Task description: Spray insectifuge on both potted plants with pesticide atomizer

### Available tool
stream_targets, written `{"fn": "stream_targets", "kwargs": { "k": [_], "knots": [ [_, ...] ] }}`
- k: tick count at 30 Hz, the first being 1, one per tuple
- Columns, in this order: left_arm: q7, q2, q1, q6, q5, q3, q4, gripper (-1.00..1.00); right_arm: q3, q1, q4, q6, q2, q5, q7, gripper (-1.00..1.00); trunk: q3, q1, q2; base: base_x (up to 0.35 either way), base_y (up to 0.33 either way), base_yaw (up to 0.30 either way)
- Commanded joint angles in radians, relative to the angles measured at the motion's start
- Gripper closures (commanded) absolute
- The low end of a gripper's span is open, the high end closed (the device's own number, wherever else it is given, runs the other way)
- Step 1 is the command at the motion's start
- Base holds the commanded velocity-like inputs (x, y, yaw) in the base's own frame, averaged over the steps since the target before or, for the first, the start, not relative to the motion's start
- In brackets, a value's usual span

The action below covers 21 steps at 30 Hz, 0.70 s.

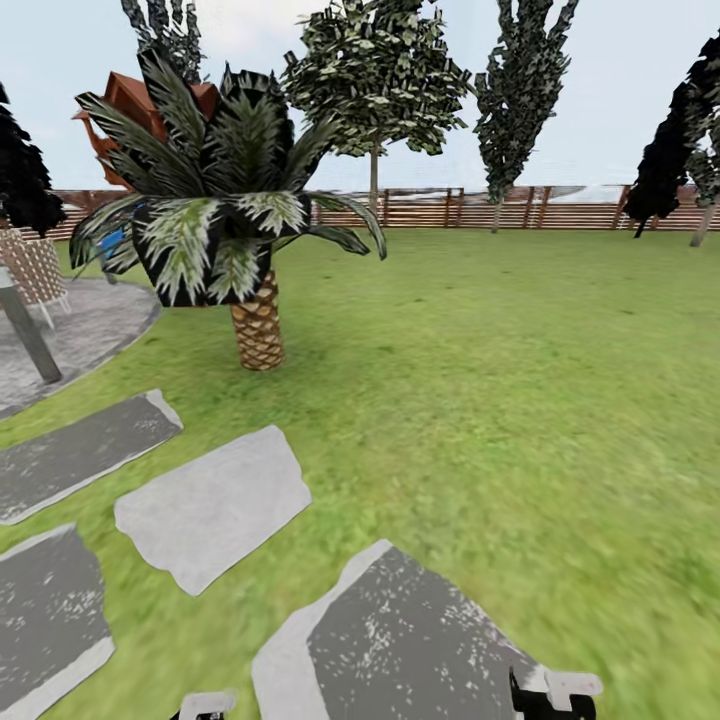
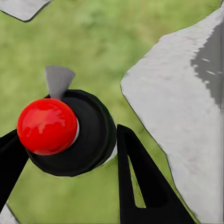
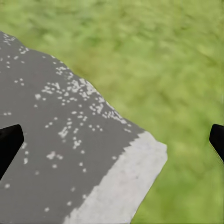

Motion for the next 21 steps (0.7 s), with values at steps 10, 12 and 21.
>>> {"fn": "stream_targets", "kwargs": {
  "k": [10,12,21],
  "knots": [
    [0.003,0.001,-0.001,-0.003,0.004,-0.009,0.000,1.00,0.013,0.000,0.003,-0.002,0.027,0.003,0.000,-1.00,-0.001,0.000,0.000,0.336,-0.088,0.000],
    [0.003,0.001,-0.001,-0.003,0.005,-0.008,0.000,1.00,0.013,0.000,0.003,-0.002,0.032,0.003,0.000,-1.00,-0.001,0.000,0.000,0.336,-0.082,0.000],
    [0.003,0.001,-0.001,-0.003,0.006,-0.009,0.000,1.00,0.010,0.000,0.002,-0.004,0.031,-0.003,-0.005,-1.00,-0.001,0.000,0.000,0.337,-0.042,0.000]
  ]
}}
